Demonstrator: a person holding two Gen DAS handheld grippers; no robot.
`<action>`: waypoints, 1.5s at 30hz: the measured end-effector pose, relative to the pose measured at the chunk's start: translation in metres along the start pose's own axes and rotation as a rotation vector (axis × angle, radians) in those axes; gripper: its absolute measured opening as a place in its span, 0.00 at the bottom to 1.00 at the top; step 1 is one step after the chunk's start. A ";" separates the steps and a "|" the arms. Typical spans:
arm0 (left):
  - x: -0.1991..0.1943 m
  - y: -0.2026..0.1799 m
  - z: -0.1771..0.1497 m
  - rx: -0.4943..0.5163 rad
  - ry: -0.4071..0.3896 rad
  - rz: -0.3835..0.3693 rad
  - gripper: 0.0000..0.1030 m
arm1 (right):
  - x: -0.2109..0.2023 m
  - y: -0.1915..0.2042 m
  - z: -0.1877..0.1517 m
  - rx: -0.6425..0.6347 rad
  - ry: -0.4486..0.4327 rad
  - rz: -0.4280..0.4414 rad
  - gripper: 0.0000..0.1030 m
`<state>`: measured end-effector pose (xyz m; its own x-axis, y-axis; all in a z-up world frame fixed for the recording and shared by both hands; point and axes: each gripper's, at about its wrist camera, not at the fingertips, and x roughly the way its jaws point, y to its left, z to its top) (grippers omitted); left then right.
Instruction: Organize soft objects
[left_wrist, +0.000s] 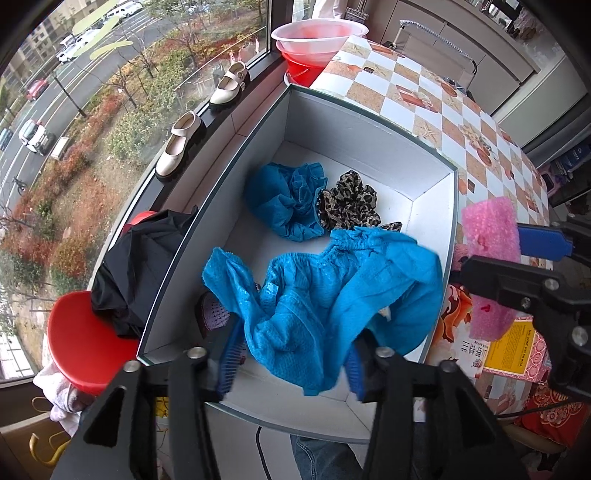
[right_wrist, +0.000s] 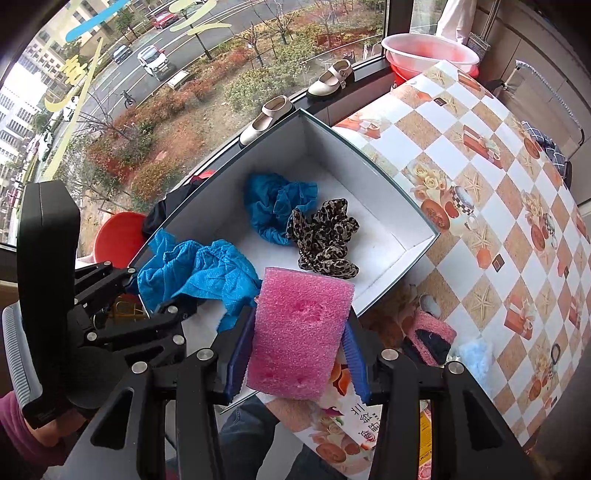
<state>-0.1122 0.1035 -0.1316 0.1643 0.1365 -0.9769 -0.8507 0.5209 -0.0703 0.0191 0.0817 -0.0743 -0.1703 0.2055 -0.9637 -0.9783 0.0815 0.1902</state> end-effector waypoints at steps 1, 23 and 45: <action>-0.001 -0.001 0.000 0.008 -0.007 0.005 0.76 | 0.000 -0.001 0.003 0.004 -0.006 0.004 0.46; -0.008 -0.069 0.040 0.095 0.150 -0.229 0.86 | -0.063 -0.152 -0.038 0.371 0.023 0.037 0.99; 0.096 -0.252 0.048 0.434 0.403 -0.031 0.86 | 0.103 -0.292 -0.142 0.542 0.314 0.054 0.99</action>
<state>0.1419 0.0255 -0.1976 -0.0885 -0.1707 -0.9813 -0.5528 0.8280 -0.0942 0.2708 -0.0592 -0.2559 -0.3250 -0.0665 -0.9434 -0.7829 0.5784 0.2289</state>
